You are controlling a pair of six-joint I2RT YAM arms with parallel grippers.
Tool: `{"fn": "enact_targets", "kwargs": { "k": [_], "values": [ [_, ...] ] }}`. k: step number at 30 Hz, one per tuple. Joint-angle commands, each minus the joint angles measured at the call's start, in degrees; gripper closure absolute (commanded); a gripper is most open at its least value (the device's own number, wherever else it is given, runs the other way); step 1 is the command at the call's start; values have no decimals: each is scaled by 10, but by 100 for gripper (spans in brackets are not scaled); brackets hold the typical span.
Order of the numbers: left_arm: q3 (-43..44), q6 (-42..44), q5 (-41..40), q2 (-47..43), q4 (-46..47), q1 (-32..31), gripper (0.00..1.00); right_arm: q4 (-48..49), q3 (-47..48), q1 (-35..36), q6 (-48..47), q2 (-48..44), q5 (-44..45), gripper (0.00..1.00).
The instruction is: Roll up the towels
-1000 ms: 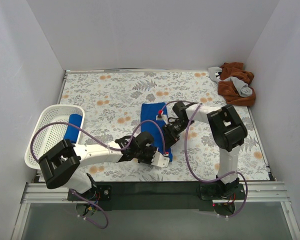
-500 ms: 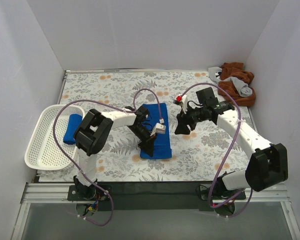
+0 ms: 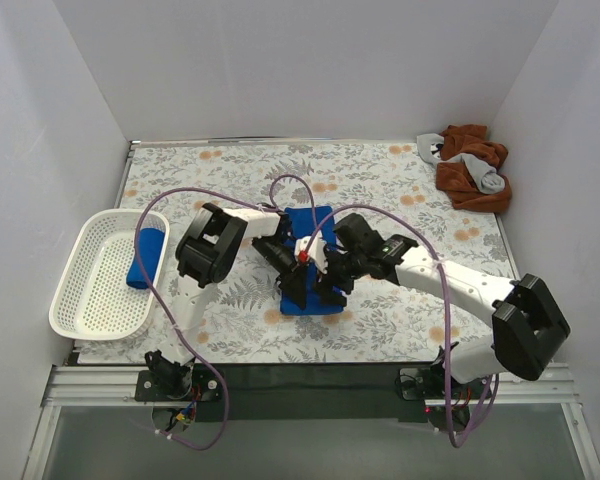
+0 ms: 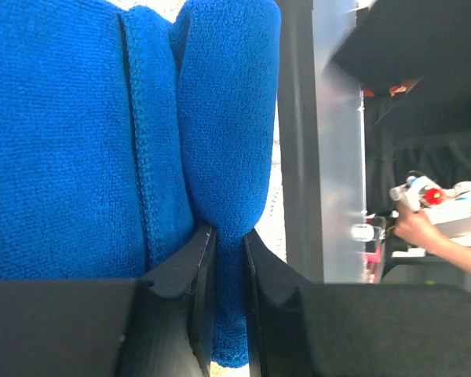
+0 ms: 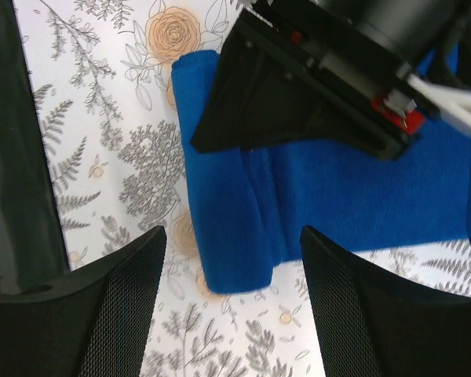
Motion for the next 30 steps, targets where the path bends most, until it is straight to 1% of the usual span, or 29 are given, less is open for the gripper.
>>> {"fn": "enact_targets", "kwargs": {
  "k": [1,4,5,8,10,13,14,16,17,18,20,21,22,25,27,28,30],
  "values": [
    [-4,34,-120,42,58,7,87,78,-14,34,-29,28,73,37],
    [2,35,-118,54,55,9,86,101,-30,63,-43,43,85,40],
    [3,35,-118,56,55,11,85,105,-37,77,-44,47,86,43],
    [0,28,-128,53,70,14,81,120,-51,95,-35,60,90,48],
    [2,24,-129,53,74,16,80,132,-69,100,-33,66,87,51],
    [7,20,-124,56,73,19,78,145,-87,106,-33,75,88,58],
    [8,19,-119,50,74,21,77,149,-90,106,-32,80,88,68],
    [1,13,-117,36,79,24,70,146,-89,104,-26,90,79,81],
    [-8,9,-115,22,95,27,68,144,-88,100,-21,93,68,98],
    [-30,-3,-114,-14,107,30,65,134,-86,96,-17,94,40,99],
    [-57,-13,-113,-60,140,43,61,123,-86,84,-11,93,12,99],
    [-82,-23,-110,-104,150,48,60,111,-86,80,-11,94,-13,99],
    [-91,-24,-104,-122,156,59,45,104,-83,77,-11,97,-25,99],
    [-114,-39,-83,-180,164,81,43,75,-75,57,-5,105,-76,99],
    [-122,-49,-78,-206,172,104,43,59,-60,38,7,110,-118,99],
    [-130,-62,-80,-233,179,123,43,53,-55,30,11,117,-131,99],
    [-142,-90,-91,-267,222,140,42,37,-33,10,16,127,-161,99]
  ]
}}
